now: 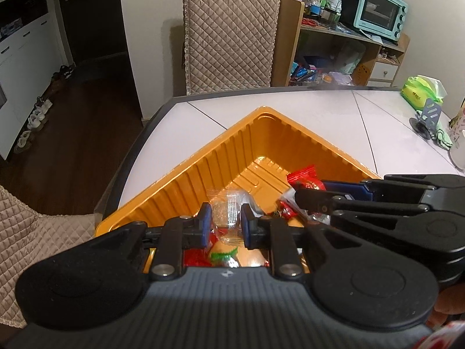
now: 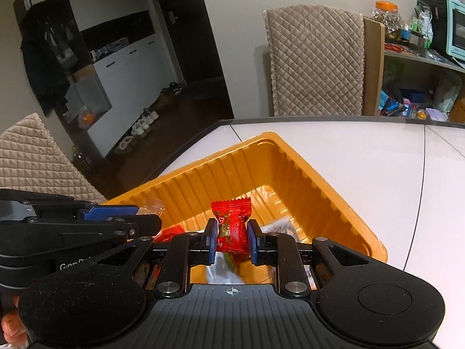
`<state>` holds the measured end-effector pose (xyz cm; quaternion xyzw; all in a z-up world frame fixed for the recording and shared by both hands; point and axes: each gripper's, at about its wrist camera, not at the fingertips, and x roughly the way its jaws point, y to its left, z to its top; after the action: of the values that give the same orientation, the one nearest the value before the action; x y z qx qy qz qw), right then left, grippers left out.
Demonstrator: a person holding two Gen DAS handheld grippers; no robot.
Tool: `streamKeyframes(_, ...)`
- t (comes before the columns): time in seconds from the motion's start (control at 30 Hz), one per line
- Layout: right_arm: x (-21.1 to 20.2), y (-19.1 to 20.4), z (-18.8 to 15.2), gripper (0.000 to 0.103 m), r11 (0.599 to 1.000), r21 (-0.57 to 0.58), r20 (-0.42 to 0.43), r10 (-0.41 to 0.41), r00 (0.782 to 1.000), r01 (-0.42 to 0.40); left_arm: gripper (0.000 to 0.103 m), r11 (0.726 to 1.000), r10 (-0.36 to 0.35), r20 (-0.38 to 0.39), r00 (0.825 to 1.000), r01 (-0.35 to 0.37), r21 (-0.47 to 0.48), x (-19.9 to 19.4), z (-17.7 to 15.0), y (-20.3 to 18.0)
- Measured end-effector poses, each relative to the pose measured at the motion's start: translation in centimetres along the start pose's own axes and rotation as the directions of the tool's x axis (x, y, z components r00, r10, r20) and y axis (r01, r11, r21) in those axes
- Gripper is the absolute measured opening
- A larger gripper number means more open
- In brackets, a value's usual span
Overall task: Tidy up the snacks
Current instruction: 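Open both tools to drop the candies into the tray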
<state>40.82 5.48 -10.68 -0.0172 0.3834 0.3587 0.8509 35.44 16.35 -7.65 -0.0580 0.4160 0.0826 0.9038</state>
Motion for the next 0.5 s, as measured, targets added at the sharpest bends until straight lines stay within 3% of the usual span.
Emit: streamKeyframes(0.5,1.9,-0.8,1.5,0.022,0.999,0.031,0.032,0.008,0.999,-0.009,0.019,1.000,0.001,-0.018,1.000,-0.001,-0.003,2.0,0.6,0.5)
